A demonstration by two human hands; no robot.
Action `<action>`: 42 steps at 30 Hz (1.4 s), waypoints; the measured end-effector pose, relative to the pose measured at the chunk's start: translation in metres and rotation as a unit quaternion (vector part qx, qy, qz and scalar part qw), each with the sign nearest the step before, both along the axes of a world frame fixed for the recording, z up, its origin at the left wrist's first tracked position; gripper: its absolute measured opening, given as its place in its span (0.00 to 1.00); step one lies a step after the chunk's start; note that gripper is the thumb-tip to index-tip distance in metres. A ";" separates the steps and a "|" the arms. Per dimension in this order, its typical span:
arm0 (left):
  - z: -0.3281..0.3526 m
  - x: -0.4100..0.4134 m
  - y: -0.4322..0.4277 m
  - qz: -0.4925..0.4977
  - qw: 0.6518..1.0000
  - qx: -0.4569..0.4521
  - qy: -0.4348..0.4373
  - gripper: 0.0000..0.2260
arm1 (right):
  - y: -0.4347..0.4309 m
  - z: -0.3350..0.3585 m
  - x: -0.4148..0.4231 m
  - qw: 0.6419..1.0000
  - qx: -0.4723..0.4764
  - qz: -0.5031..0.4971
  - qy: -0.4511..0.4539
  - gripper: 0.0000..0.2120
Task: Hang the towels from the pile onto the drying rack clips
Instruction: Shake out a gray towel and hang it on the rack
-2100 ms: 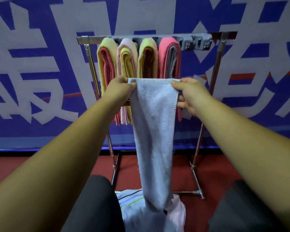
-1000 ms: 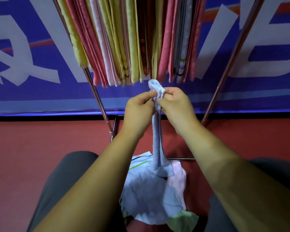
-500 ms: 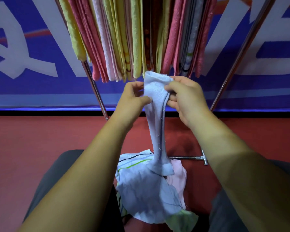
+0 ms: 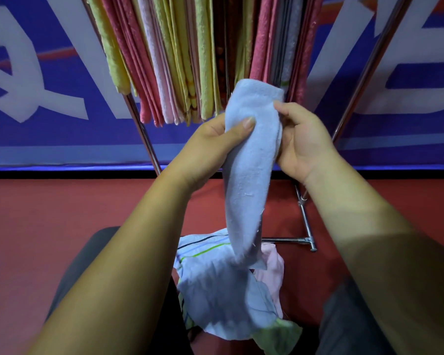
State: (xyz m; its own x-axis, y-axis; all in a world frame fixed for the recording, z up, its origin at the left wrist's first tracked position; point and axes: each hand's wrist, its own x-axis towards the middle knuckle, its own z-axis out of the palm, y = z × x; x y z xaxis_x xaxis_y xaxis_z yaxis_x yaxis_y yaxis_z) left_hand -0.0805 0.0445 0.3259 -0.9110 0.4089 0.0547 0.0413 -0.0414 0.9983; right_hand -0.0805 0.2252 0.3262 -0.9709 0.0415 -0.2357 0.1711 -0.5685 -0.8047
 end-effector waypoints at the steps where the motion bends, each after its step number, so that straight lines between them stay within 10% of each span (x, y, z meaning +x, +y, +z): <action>1: 0.007 0.001 0.002 0.006 1.000 -0.005 0.013 0.13 | -0.001 0.002 0.003 1.000 0.004 0.008 -0.003 0.21; 12: 0.071 -0.002 0.003 0.085 0.996 -0.010 0.034 0.13 | -0.017 0.006 0.025 0.994 0.037 0.092 0.045 0.37; 22: 0.092 -0.028 -0.003 0.120 0.990 -0.043 0.055 0.15 | -0.009 -0.011 0.033 0.974 0.151 0.161 0.057 0.18; 36: -0.049 -0.019 -0.010 0.068 0.960 -0.079 -0.258 0.37 | -0.018 -0.031 0.041 0.992 -0.006 0.073 -0.101 0.15; 42: -0.085 -0.001 -0.003 0.110 0.935 -0.228 -0.248 0.12 | -0.015 -0.047 0.034 0.987 0.001 -0.023 -0.160 0.17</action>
State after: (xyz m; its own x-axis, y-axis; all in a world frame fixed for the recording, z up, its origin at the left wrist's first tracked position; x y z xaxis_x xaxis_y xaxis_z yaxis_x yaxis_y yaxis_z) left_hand -0.0813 0.0410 0.2407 -0.8423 0.0872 -0.5319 -0.4746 0.3478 0.8086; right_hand -0.0466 0.2101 0.2793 -0.8442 0.0836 -0.5296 0.3909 -0.5801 -0.7146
